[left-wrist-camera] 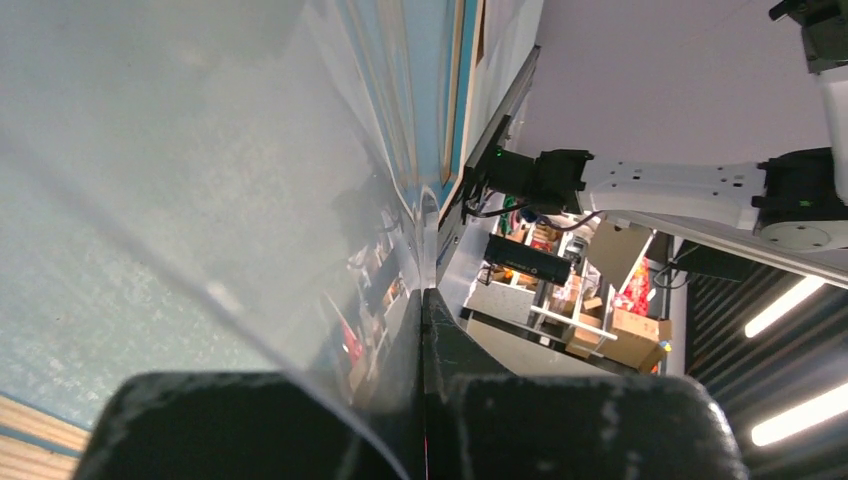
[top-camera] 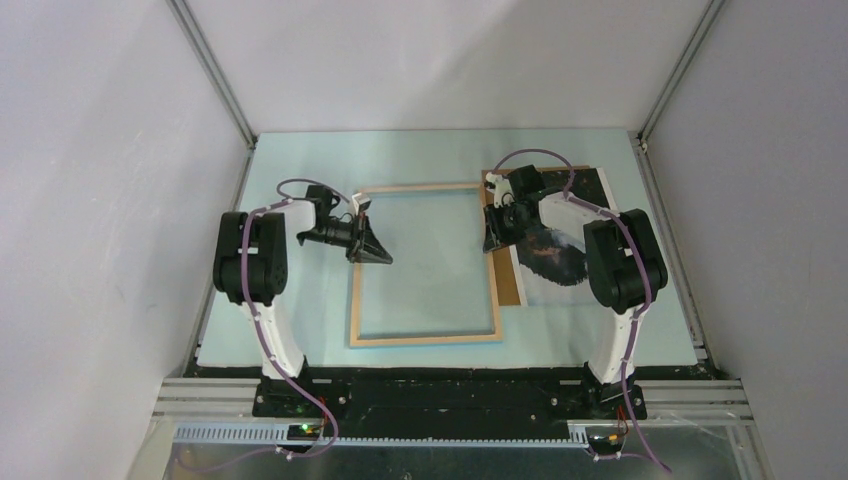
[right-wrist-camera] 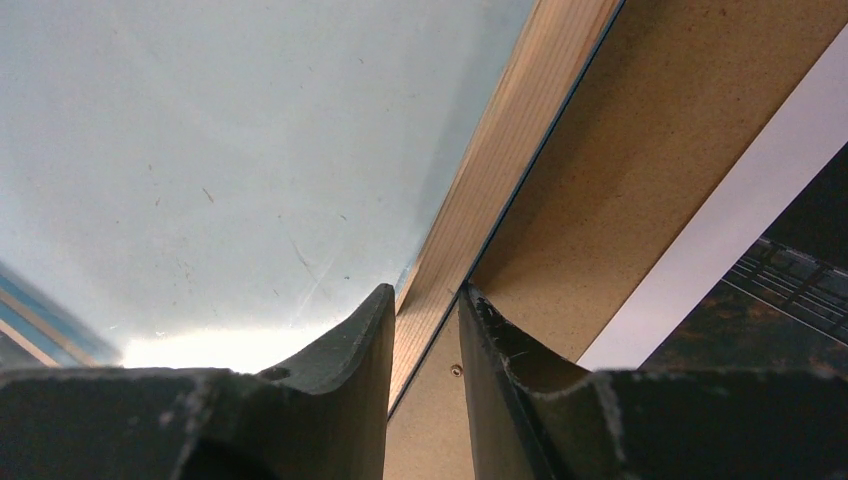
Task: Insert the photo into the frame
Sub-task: Place the photo frame item in the photo frame.
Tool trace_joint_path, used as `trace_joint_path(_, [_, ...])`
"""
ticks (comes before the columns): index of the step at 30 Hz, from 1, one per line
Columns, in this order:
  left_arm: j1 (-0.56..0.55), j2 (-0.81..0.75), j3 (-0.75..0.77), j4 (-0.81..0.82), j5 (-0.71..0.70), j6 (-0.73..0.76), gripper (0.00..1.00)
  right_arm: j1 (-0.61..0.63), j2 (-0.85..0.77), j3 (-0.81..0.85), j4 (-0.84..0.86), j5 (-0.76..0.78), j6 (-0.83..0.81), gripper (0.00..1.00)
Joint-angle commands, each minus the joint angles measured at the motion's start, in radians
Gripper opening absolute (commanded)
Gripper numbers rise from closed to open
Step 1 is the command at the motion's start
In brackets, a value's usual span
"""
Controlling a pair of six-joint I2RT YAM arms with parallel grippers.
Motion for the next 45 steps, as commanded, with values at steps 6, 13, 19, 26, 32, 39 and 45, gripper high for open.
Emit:
trace_joint_path(6, [0.013,0.022,0.052,0.033,0.128,-0.037,0.00,0.009,0.012,0.036,-0.009,-0.078,0.016,0.34])
trace_joint_path(13, [0.015,0.029,0.060,0.033,0.167,-0.052,0.00,0.010,0.011,0.036,-0.009,-0.077,0.016,0.34])
trace_joint_path(19, [0.018,0.030,0.063,0.032,0.182,-0.061,0.00,0.010,0.009,0.035,-0.007,-0.077,0.017,0.34])
trace_joint_path(26, [0.018,0.033,0.063,0.033,0.163,-0.047,0.00,0.010,0.008,0.036,-0.008,-0.078,0.016,0.35])
trace_joint_path(32, [0.018,0.041,0.063,0.034,0.110,-0.004,0.00,0.010,0.009,0.036,-0.011,-0.077,0.017,0.35])
trace_joint_path(39, [0.022,0.054,0.062,0.033,0.035,0.049,0.00,0.006,0.009,0.037,-0.014,-0.077,0.013,0.35])
trace_joint_path(45, [0.028,0.066,0.075,0.030,-0.003,0.076,0.00,0.004,0.010,0.035,-0.017,-0.077,0.009,0.34])
